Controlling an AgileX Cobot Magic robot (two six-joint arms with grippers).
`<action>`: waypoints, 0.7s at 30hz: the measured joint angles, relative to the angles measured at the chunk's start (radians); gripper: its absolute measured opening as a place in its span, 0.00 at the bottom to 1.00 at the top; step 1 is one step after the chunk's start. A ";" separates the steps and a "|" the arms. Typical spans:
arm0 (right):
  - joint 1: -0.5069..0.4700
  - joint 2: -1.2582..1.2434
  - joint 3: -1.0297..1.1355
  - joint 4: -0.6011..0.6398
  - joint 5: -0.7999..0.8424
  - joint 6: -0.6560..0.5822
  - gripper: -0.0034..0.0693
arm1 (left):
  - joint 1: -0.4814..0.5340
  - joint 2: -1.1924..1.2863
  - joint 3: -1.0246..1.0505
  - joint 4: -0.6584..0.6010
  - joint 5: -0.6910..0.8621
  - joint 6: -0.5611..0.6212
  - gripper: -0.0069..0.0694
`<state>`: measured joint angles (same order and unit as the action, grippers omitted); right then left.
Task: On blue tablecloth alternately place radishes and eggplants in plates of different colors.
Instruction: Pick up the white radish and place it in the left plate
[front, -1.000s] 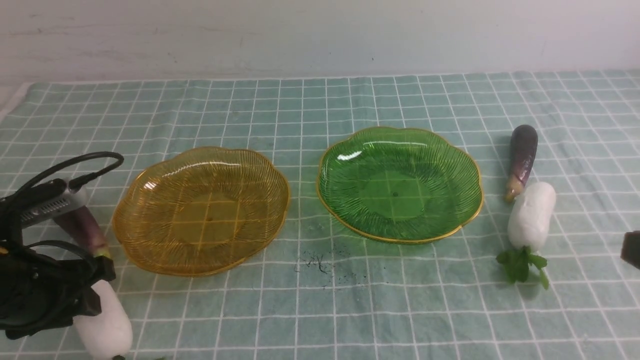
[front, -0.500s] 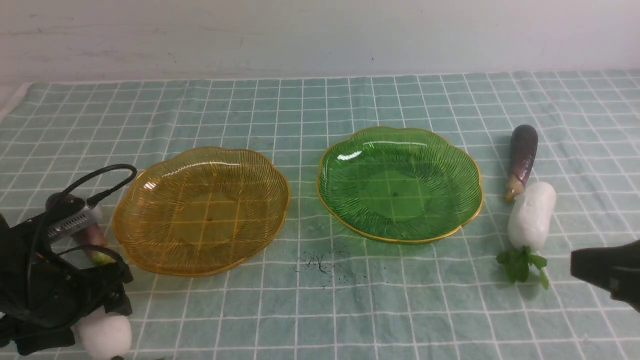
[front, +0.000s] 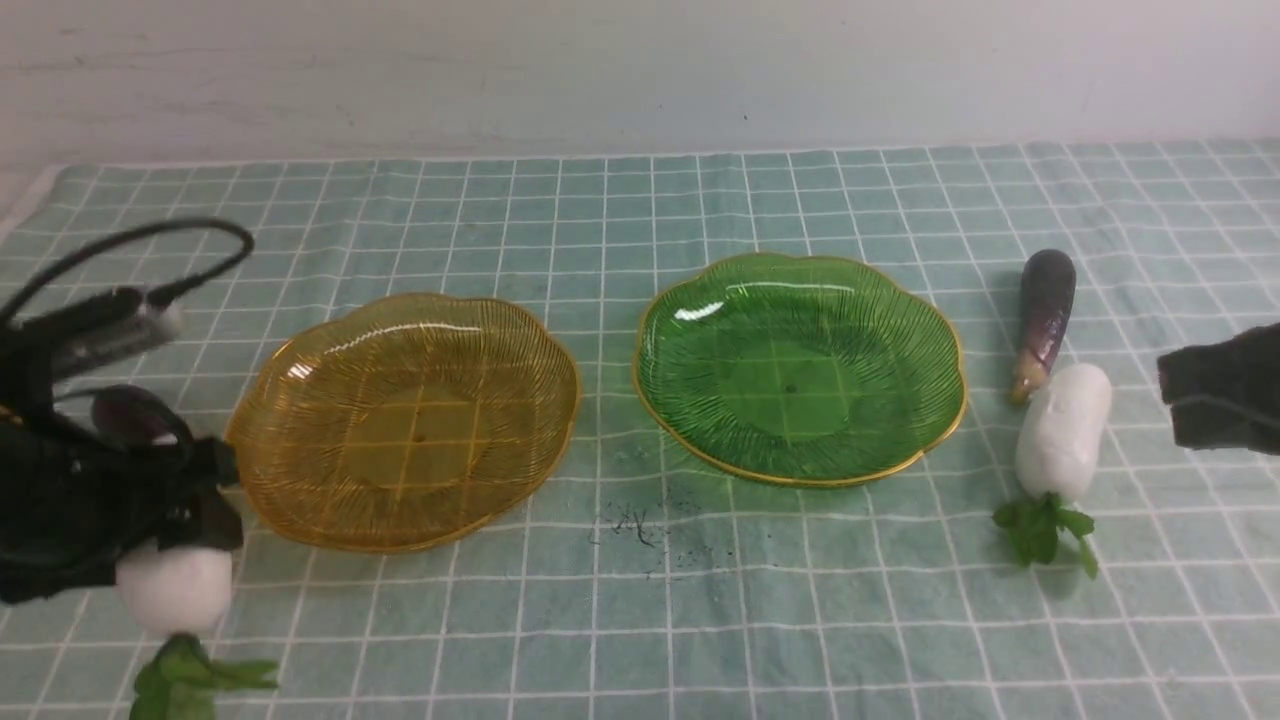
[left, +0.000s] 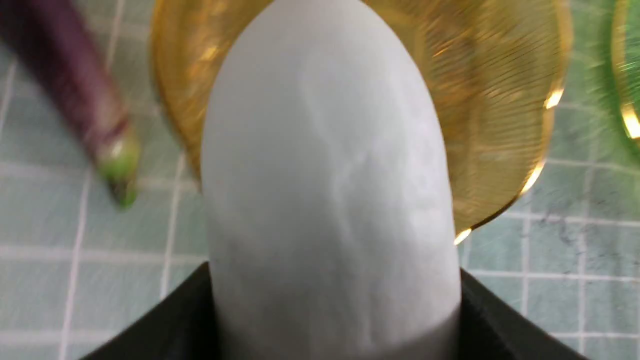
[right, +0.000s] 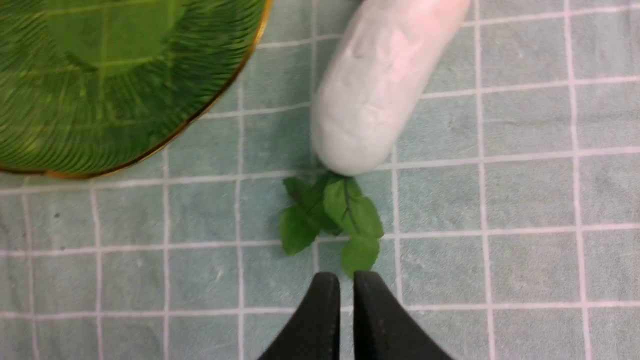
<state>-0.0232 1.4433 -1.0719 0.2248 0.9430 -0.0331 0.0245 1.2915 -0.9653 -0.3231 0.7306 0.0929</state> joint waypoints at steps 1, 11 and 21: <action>-0.013 0.037 -0.020 0.007 -0.007 0.000 0.14 | -0.014 0.025 -0.036 -0.018 -0.015 0.034 0.70; -0.027 0.301 -0.159 0.087 -0.100 -0.001 0.58 | -0.026 0.297 -0.196 -0.035 -0.170 0.122 0.70; -0.027 0.493 -0.242 0.101 -0.105 -0.001 0.92 | -0.026 0.493 -0.265 -0.048 -0.234 0.128 0.71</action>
<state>-0.0500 1.9361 -1.3143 0.3258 0.8381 -0.0337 -0.0017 1.7850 -1.2301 -0.3709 0.4962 0.2213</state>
